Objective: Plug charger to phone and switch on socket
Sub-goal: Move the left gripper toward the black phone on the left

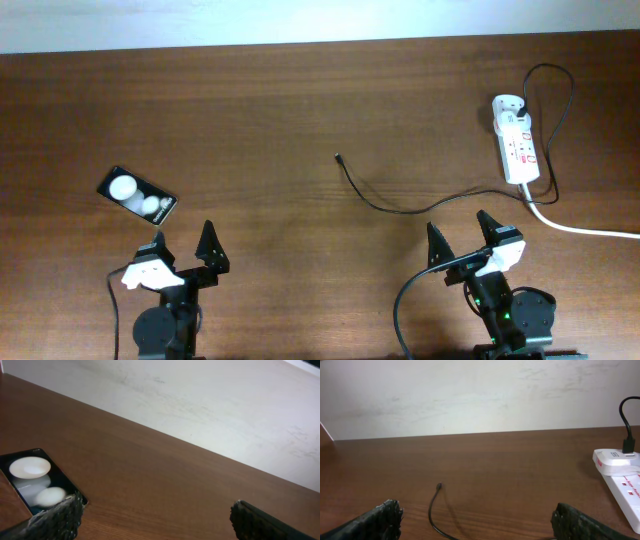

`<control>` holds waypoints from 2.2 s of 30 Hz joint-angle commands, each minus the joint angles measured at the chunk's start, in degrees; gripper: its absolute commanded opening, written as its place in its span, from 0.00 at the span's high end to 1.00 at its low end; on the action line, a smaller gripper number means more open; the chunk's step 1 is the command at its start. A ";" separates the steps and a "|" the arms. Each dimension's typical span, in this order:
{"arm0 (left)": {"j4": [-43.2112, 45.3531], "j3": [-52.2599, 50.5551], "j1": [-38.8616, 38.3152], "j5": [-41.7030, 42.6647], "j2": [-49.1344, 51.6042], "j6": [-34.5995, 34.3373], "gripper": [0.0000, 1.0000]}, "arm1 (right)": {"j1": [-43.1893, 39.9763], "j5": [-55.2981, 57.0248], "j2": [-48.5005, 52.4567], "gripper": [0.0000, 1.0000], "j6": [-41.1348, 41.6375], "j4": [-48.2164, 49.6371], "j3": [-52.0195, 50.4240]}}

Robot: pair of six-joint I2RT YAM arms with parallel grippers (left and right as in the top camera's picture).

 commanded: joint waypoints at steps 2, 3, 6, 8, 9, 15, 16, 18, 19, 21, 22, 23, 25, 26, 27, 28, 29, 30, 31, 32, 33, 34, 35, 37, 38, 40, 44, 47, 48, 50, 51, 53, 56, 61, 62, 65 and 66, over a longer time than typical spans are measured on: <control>-0.20 -0.17 0.39 0.02 -0.28 0.92 0.01 | -0.11 0.87 -0.37 0.01 0.26 -0.31 -0.31; -0.22 -0.17 0.39 0.02 -0.26 0.92 0.01 | -0.11 0.87 -0.37 0.01 0.24 -0.31 -0.31; -0.22 -0.17 0.39 0.02 -0.28 0.92 0.01 | -0.11 0.87 -0.37 0.01 0.24 -0.31 -0.31; -0.22 -0.17 0.39 0.02 -0.28 0.92 0.01 | -0.11 0.87 -0.37 0.01 0.24 -0.31 -0.31; -0.22 -0.17 0.39 0.02 -0.28 0.92 0.01 | -0.11 0.87 -0.37 0.01 0.24 -0.31 -0.31; -0.20 -0.17 0.39 0.02 -0.26 0.92 0.01 | -0.11 0.87 -0.37 0.01 0.24 -0.31 -0.31; -0.20 -0.17 0.39 0.02 -0.28 0.92 0.01 | -0.11 0.87 -0.37 0.02 0.26 -0.31 -0.31; -0.20 -0.17 0.39 0.04 -0.28 0.92 0.01 | -0.11 0.87 -0.37 0.01 0.24 -0.31 -0.31; -0.22 -0.17 0.39 0.02 -0.26 0.92 0.01 | -0.11 0.87 -0.37 0.01 0.24 -0.31 -0.31; -0.22 -0.17 0.39 0.02 -0.28 0.92 0.01 | -0.11 0.87 -0.37 0.01 0.24 -0.31 -0.31; -0.20 -0.17 0.39 0.02 -0.28 0.92 0.01 | -0.11 0.87 -0.37 0.01 0.26 -0.31 -0.31; -0.20 -0.17 0.39 0.02 -0.26 0.92 0.01 | -0.11 0.87 -0.37 0.01 0.24 -0.31 -0.31; -0.22 -0.17 0.39 0.02 -0.28 0.92 0.01 | -0.11 0.87 -0.37 0.01 0.24 -0.31 -0.31; -0.22 -0.17 0.39 0.02 -0.26 0.92 0.01 | -0.11 0.87 -0.37 0.01 0.26 -0.31 -0.31; -0.20 -0.17 0.39 0.02 -0.28 0.92 0.01 | -0.11 0.87 -0.37 0.01 0.24 -0.31 -0.31; -0.22 -0.17 0.39 0.02 -0.28 0.92 0.01 | -0.11 0.87 -0.37 0.01 0.26 -0.31 -0.31; -0.22 -0.17 0.39 0.02 -0.28 0.94 0.01 | -0.11 0.87 -0.37 0.01 0.24 -0.31 -0.31; -0.20 -0.17 0.39 0.02 -0.28 0.94 0.01 | -0.11 0.87 -0.37 0.01 0.26 -0.31 -0.31; -0.22 -0.17 0.39 0.02 -0.28 0.92 0.01 | -0.11 0.87 -0.37 0.01 0.24 -0.31 -0.31; -0.20 -0.17 0.39 0.02 -0.28 0.92 0.01 | -0.11 0.87 -0.37 0.01 0.24 -0.31 -0.31; -0.22 -0.17 0.39 0.02 -0.28 0.92 0.01 | -0.11 0.87 -0.37 0.01 0.24 -0.31 -0.31; -0.22 -0.17 0.39 0.02 -0.28 0.92 0.01 | -0.11 0.87 -0.37 0.01 0.26 -0.31 -0.31; -0.20 -0.17 0.39 0.02 -0.28 0.92 0.01 | -0.11 0.87 -0.37 0.01 0.24 -0.31 -0.31; -0.22 -0.17 0.39 0.02 -0.28 0.92 0.01 | -0.11 0.87 -0.37 0.01 0.24 -0.31 -0.31; -0.11 -0.17 0.42 -0.61 -0.28 0.94 0.01 | -0.11 0.87 -0.37 0.01 0.24 -0.31 -0.31; 0.15 -0.17 0.42 -2.23 -0.28 0.92 0.01 | -0.11 0.87 -0.37 0.01 0.26 -0.31 -0.31; 0.42 0.09 0.39 3.78 -0.26 0.72 0.01 | -0.11 0.87 -0.37 0.01 0.24 -0.31 -0.31; -7.17 4.87 0.39 4.48 0.96 3.50 0.01 | -0.11 0.87 -0.37 0.01 0.24 -0.31 -0.31; -9.20 6.78 0.39 3.96 1.95 4.76 0.01 | -0.11 0.87 -0.37 0.01 0.24 -0.31 -0.31; -15.74 15.50 0.39 -2.34 7.72 7.52 0.01 | -0.11 0.87 -0.37 0.01 0.24 -0.31 -0.31; -17.53 20.55 0.42 -4.87 12.15 8.55 0.01 | -0.11 0.87 -0.37 0.01 0.24 -0.31 -0.31; -20.22 28.00 0.39 -7.10 20.06 8.52 0.01 | -0.11 0.87 -0.37 0.01 0.24 -0.31 -0.31; -28.63 41.64 0.39 -11.61 35.80 8.52 0.01 | -0.11 0.87 -0.37 0.01 0.24 -0.31 -0.31; -33.62 50.51 0.39 -10.49 52.87 8.48 0.01 | -0.11 0.87 -0.37 0.01 0.26 -0.31 -0.31; -33.68 50.51 0.39 -10.49 54.95 8.48 0.01 | -0.11 0.87 -0.37 0.01 0.24 -0.31 -0.31; -34.45 50.51 0.39 -6.54 60.87 8.50 0.01 | -0.11 0.87 -0.37 0.01 0.24 -0.31 -0.31; -35.23 50.51 0.39 -4.02 62.40 8.50 0.01 | -0.11 0.87 -0.37 0.01 0.24 -0.31 -0.31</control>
